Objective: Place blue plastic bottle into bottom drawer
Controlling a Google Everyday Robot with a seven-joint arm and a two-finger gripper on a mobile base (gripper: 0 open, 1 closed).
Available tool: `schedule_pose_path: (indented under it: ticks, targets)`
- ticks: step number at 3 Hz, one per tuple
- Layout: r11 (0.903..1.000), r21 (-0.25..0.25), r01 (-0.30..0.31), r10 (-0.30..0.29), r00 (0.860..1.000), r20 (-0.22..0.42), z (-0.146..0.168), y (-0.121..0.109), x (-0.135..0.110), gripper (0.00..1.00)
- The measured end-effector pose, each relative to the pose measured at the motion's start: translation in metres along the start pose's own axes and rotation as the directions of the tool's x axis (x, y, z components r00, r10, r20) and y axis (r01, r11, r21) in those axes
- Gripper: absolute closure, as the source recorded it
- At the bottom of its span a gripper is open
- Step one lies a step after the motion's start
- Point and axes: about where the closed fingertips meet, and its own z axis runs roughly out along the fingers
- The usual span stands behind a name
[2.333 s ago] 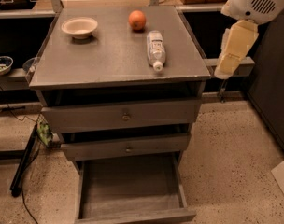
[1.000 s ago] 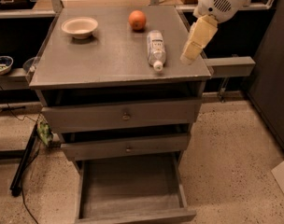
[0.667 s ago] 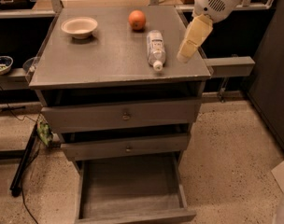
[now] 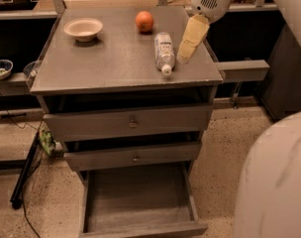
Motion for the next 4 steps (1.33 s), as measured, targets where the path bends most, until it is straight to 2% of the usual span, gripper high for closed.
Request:
schedule_pose_path:
  ticks: [1,2,3,4]
  targets:
    - [0.9978,0.047,-0.047,0.049,0.998,-0.041,0.009,-0.015,-0.011,0.00]
    - [0.9971,0.061,-0.045,0.047,0.999,-0.023,0.012,-0.020,-0.016,0.00]
    - [0.9951,0.097,-0.020,0.023,0.999,-0.032,0.016,-0.023,-0.034,0.00]
    - [0.9867,0.162,0.008,0.013,0.992,-0.125,0.026,-0.028,-0.058,0.00]
